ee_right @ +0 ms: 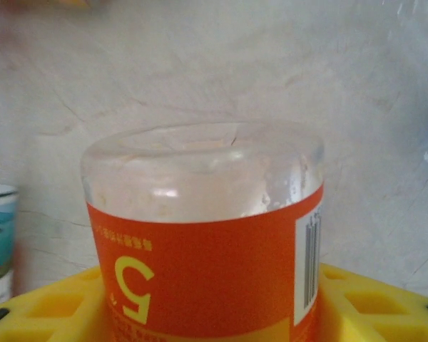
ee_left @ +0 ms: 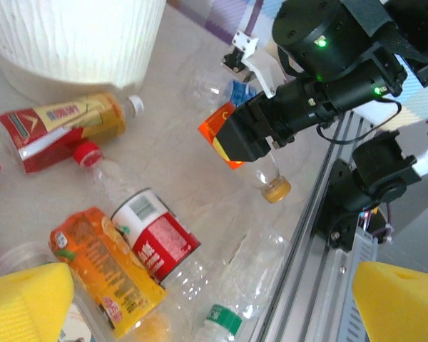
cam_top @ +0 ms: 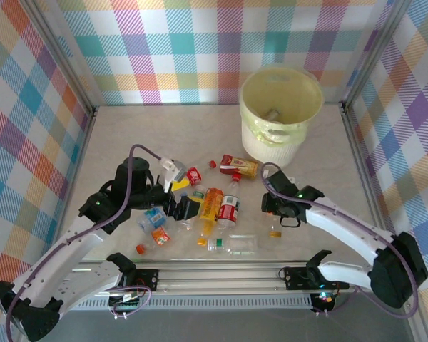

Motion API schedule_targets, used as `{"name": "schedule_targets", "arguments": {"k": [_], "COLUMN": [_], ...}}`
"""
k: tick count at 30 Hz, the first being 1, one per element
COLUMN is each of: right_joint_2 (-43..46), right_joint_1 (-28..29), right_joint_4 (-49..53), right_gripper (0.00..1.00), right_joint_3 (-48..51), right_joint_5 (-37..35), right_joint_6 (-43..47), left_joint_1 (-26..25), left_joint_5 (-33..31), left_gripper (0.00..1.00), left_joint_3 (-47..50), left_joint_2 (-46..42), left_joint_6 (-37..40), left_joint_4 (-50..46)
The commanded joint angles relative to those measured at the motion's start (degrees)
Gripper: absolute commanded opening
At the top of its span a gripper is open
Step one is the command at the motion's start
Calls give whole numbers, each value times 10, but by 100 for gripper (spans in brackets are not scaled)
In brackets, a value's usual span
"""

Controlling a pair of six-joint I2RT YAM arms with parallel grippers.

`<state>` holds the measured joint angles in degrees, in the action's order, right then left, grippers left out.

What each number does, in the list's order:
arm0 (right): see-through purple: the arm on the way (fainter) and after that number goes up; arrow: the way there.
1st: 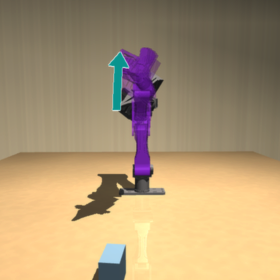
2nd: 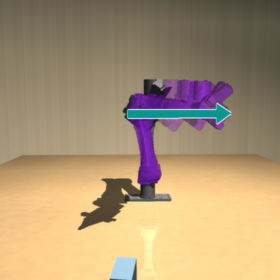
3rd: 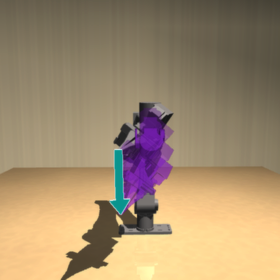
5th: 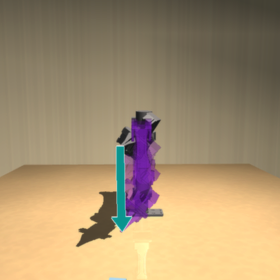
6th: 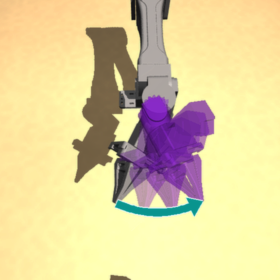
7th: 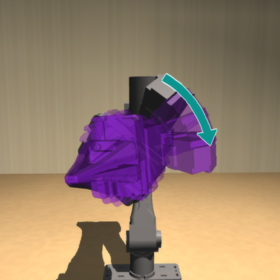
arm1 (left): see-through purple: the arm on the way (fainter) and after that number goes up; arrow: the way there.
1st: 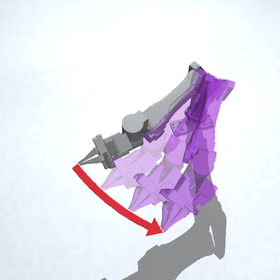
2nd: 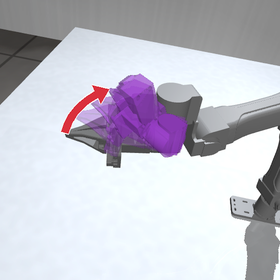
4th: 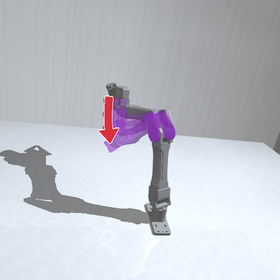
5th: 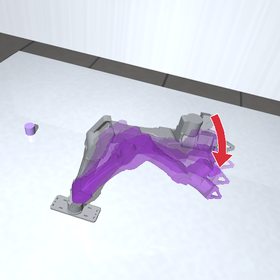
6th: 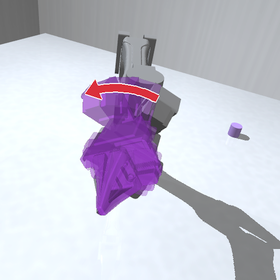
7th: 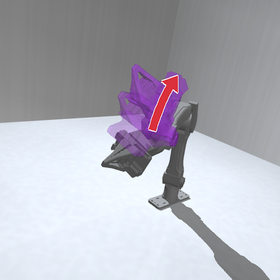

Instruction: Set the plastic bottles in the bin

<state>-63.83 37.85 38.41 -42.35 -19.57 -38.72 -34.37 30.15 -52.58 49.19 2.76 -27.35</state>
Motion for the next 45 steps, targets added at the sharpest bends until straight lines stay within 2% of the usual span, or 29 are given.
{"name": "schedule_targets", "arguments": {"k": [1,9,18,34,45], "right_joint_2": [41,66,-29,-217,-344], "right_joint_1": [0,0,-4,-133,-193], "right_joint_4": [1,9,45,18,46], "right_gripper": [54,52,51,51,51], "right_joint_3": [-39,-164,-381,-648,-813], "right_joint_5": [-19,32,8,118,101], "right_joint_6": [75,177,257,296,294], "left_joint_1": [2,2,2,2,2], "left_joint_5": [-13,-26,-16,-2,3], "left_gripper": [100,100,100,100,100], "left_joint_3": [23,56,22,-17,7], "left_joint_2": [-31,-47,-18,6,13], "left_joint_6": [-21,-67,-50,-12,-15], "left_joint_4": [73,185,182,168,182]}}
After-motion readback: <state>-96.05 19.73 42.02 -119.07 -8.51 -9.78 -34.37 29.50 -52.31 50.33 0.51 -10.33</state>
